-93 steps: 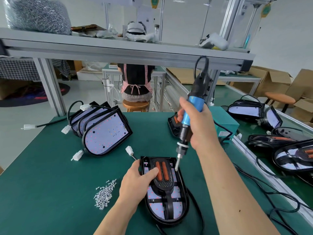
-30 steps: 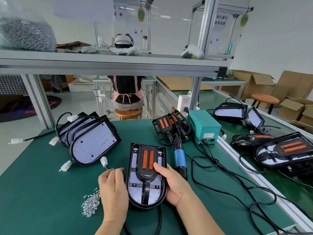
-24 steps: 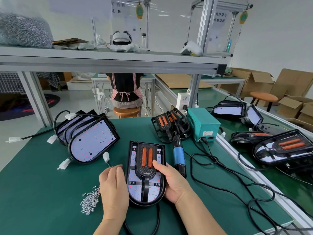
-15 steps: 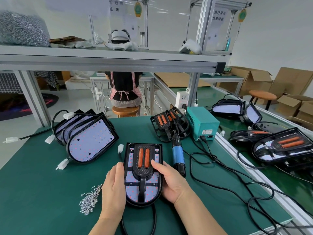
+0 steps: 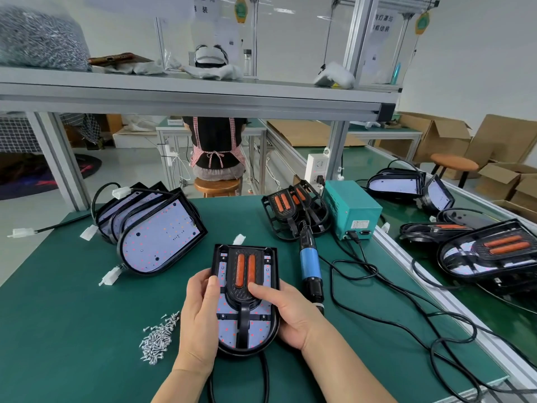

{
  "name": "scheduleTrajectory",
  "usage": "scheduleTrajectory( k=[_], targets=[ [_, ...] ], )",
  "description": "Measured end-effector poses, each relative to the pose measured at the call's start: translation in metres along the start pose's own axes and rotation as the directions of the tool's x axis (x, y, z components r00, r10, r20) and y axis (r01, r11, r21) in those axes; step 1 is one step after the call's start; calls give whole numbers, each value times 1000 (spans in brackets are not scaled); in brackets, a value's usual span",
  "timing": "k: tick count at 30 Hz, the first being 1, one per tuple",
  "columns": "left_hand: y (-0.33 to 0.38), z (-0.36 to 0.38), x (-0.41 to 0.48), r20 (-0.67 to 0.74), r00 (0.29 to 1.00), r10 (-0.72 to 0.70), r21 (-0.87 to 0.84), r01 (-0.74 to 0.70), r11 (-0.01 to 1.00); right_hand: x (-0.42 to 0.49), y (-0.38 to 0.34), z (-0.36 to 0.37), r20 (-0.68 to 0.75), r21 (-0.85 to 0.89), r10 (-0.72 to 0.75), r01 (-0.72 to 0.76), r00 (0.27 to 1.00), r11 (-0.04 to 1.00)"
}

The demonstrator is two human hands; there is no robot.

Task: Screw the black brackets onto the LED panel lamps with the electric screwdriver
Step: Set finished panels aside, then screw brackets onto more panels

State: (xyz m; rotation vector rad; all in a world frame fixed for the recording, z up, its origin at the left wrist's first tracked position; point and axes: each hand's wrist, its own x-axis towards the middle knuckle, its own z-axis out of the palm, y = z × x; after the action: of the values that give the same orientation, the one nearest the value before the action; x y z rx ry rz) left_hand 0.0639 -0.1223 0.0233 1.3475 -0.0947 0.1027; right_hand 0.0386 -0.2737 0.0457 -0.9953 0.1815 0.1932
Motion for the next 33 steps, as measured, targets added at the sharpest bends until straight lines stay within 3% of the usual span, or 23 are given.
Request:
scheduleTrajectory(
  k=[8,14,16,19,21,25,29,33],
  targets=[
    [-1,-4,7,6,998,-54,-81,55,995,2,-1,2,-54,35,-101,103,993,994],
    [-2,-4,9,-4,994,-105,-15,105,994,-4,-30,7,-92,-17,-239,238,967,971],
    [1,-2,7,6,995,-96,100,95,990,-9,-45,11,-86,-53,-284,280,955,959],
    [2,-2,3,55,998,-18,451,-9,893,-22,-72,14,-106,-82,-370,363,923,928],
    [3,0,0,109,994,4,580,-67,812,-35,-91,13,-133,-98,-426,416,895,904],
    [3,3,-4,212,976,54,695,-190,693,-64,-120,1,-236,-124,-515,500,824,857],
    [4,5,-8,305,952,8,780,-254,573,-89,-140,-28,-365,-137,-580,574,728,807],
    [6,7,-9,318,948,2,795,-268,543,-110,-154,-70,-510,-157,-583,598,632,786]
  ],
)
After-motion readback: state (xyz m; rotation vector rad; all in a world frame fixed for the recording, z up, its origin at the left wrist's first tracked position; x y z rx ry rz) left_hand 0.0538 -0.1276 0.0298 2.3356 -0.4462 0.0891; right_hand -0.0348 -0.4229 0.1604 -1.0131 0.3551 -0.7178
